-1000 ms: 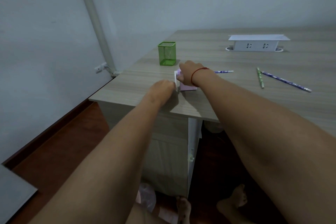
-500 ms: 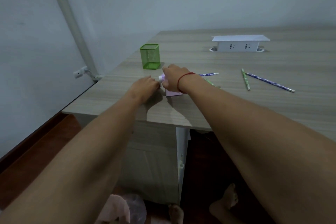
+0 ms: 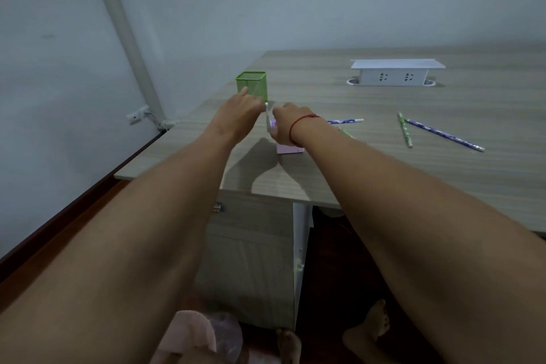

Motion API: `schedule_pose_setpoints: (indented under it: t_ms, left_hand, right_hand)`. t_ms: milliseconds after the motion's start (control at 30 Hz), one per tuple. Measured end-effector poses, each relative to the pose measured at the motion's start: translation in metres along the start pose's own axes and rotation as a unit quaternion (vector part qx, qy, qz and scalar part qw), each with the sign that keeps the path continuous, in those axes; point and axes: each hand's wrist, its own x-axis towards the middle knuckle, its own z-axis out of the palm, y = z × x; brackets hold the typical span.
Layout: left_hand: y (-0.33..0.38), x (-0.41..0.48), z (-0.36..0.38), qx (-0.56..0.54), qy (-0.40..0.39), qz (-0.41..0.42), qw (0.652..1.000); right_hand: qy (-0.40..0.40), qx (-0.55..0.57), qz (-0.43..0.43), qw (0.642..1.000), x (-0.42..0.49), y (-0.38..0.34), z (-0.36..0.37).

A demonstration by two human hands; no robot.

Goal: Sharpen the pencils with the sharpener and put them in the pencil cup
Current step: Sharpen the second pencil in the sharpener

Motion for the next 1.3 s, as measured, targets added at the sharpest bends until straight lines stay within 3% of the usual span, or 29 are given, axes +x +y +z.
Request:
schedule_pose_setpoints:
  t_ms: [433,833,1133,1300]
  left_hand:
    - [0.020,-0.045,-0.008,-0.105,0.012,-0.020,0.994]
    - [0.041,-0.064,0.012,-0.136,-0.095,-0.092,0.982]
    - [0.023,-0.029,0.027,-0.091,-0.187,-0.071,0.976]
    - [-0.004,0.001,0.020,-0.074,-0.166,-0.029,0.983]
  right_hand:
    - [-0.008,-0.025,0.020,0.999,-0.004,-0.005,-0.002]
    - [0.011,-0.022,-0.016,1.000,-0.001,0.002,0.009]
    - [0.024,-0.025,-0.061,0.998,0.003,0.010,0.011]
    - [0.035,-0.020,-0.067,0.997,0.003,0.012,0.013]
